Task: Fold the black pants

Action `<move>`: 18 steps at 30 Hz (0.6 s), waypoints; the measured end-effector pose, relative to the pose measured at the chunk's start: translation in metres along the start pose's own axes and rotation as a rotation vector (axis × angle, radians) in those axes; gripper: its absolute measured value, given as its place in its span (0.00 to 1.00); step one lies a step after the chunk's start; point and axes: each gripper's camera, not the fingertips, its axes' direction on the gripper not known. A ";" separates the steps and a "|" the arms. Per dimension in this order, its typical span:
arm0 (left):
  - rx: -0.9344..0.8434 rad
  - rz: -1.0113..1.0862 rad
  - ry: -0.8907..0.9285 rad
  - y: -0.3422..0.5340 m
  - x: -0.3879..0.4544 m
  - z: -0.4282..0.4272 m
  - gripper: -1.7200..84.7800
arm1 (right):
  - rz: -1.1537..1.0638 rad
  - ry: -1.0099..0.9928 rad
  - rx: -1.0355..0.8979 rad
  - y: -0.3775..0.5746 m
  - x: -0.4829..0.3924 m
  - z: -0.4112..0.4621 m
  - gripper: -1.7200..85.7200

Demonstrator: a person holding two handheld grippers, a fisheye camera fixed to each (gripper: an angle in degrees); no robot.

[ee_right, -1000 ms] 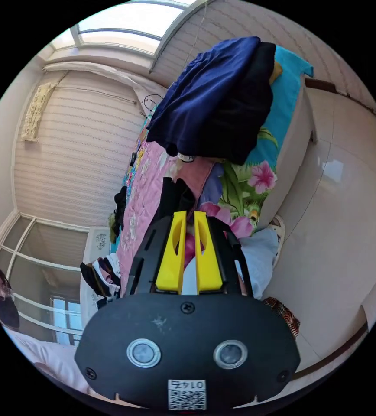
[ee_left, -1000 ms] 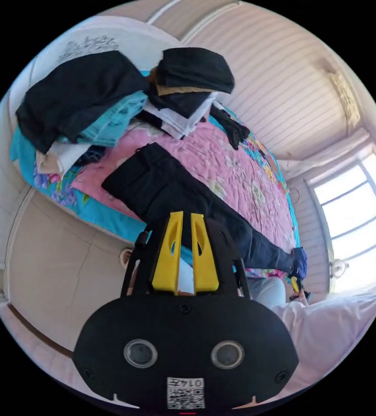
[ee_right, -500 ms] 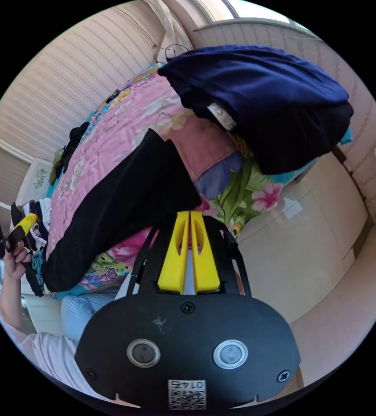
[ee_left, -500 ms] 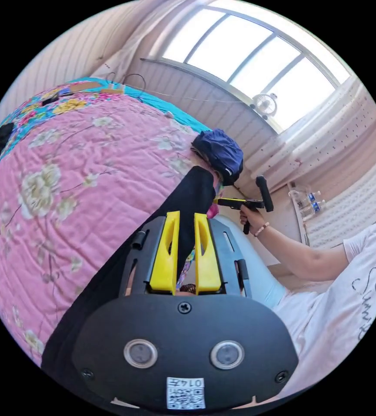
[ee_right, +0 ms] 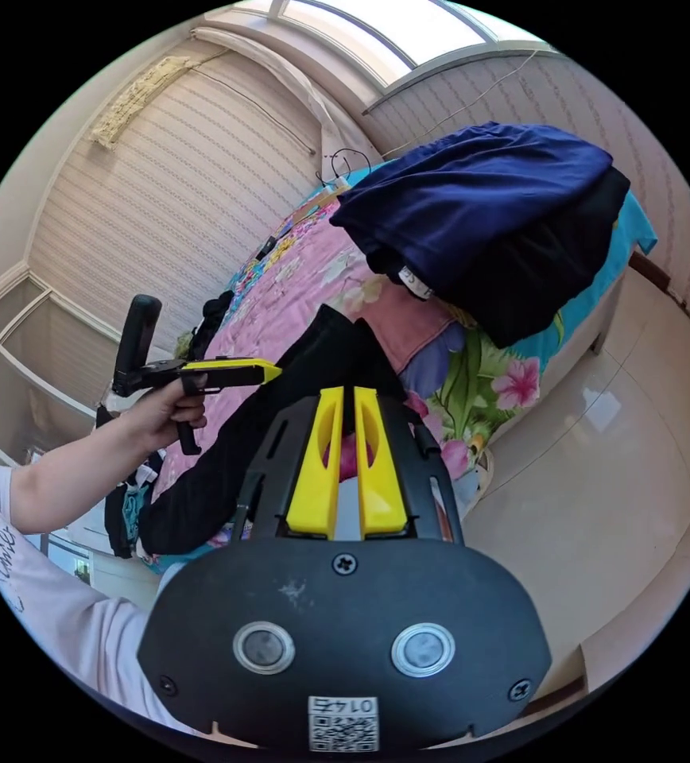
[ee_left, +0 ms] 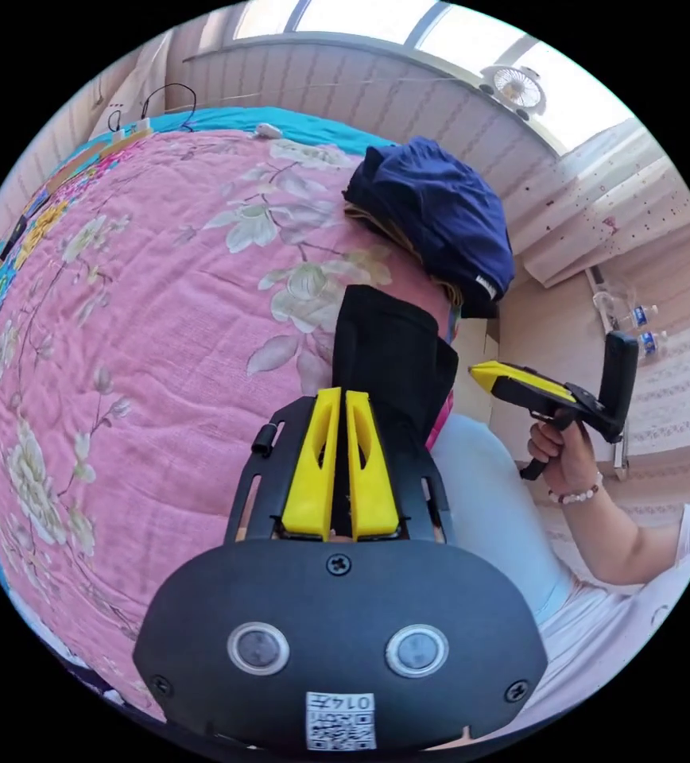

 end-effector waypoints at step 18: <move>-0.018 -0.126 -0.070 -0.053 -0.028 0.037 0.01 | 0.086 -0.147 -0.098 -0.052 0.016 0.097 0.08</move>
